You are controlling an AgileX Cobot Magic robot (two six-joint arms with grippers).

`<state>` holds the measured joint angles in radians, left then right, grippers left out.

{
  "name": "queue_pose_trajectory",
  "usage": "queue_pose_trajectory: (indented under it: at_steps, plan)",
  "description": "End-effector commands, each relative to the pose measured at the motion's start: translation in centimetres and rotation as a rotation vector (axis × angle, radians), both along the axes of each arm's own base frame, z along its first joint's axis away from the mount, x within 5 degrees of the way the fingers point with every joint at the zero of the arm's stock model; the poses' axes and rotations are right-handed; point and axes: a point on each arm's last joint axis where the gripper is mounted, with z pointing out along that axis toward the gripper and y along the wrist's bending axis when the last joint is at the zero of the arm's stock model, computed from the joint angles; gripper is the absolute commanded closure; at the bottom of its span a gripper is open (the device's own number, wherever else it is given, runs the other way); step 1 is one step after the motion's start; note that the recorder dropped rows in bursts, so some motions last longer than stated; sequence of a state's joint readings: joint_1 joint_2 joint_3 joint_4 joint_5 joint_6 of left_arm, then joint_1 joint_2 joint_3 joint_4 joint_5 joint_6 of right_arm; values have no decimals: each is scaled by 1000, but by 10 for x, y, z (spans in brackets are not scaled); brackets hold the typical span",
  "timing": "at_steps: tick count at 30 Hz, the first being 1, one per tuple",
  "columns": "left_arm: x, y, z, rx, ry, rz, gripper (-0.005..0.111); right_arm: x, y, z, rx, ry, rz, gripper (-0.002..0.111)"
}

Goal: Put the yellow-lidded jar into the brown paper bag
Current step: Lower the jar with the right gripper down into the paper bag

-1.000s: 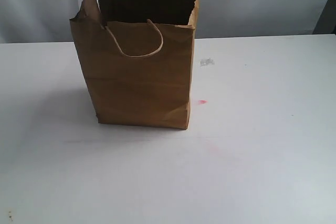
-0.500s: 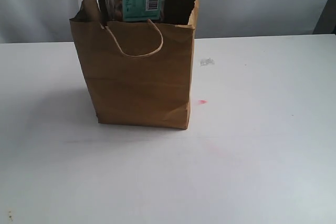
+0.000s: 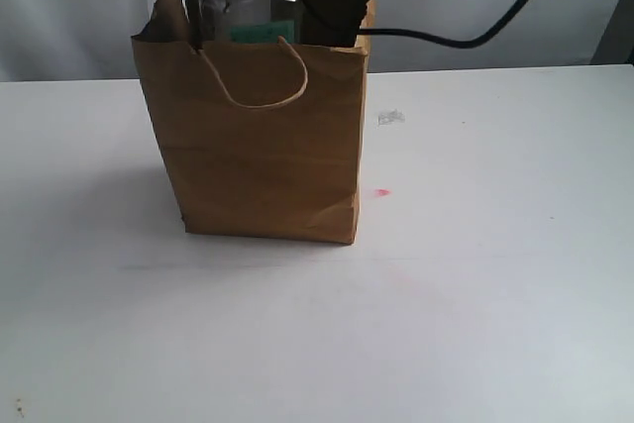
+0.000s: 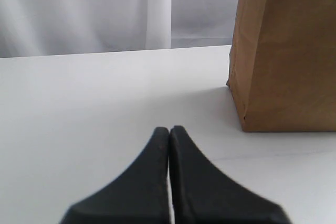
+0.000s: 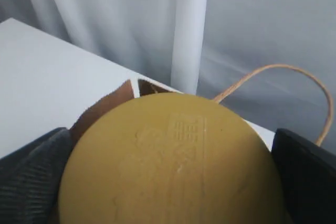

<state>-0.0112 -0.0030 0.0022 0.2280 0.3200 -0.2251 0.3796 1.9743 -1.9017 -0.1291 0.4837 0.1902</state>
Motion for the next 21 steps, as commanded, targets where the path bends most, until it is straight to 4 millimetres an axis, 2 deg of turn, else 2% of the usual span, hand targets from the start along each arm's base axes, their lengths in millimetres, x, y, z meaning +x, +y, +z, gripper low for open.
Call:
queue_pose_trajectory:
  at_steps: [1,10,21]
  plan:
    - [0,-1,1,-7,-9,-7,106,4,8,-12,-17,11,15,108]
    - [0,-1,1,-7,-9,-7,106,12,11,-49,-55,152,-1,108]
    - [0,-1,1,-7,-9,-7,106,17,12,-82,-102,276,-12,108]
